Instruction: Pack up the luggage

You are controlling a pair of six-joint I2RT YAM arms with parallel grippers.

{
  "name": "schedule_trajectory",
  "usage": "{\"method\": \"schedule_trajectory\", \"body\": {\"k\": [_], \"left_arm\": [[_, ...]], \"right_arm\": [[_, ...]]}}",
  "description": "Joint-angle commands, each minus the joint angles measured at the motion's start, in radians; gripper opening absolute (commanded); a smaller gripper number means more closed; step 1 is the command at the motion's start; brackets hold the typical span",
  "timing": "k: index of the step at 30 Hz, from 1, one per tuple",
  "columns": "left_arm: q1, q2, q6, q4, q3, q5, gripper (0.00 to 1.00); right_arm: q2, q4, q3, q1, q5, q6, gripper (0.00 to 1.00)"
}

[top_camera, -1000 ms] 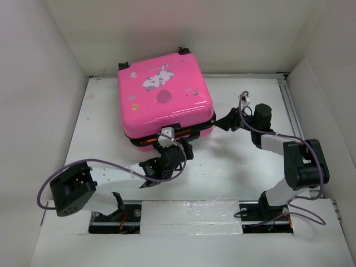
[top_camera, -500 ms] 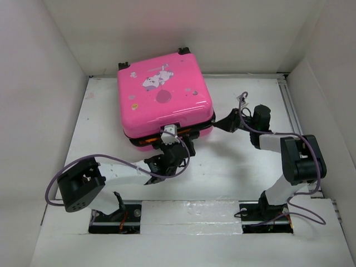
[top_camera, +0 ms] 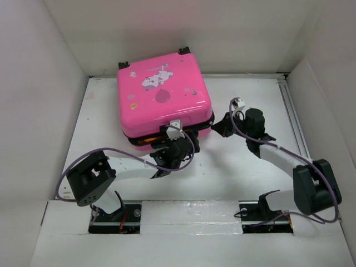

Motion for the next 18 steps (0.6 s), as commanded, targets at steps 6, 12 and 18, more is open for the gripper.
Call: {"method": "schedule_trajectory", "body": {"k": [6,12,18], "left_arm": [[0.086,0.100,0.007,0.076,0.116,0.001,0.71],[0.126,0.132,-0.015,0.116,0.135,0.075,0.71],[0.137,0.053,-0.024,0.151,0.087,0.144,0.71]], "right_arm": [[-0.221,-0.313,-0.001,0.311,0.367,-0.130,0.00],[-0.155,-0.302,0.032,0.478,0.427,-0.090,0.00],[-0.055,-0.130,-0.002,0.447,0.441,0.030,0.00]]}}
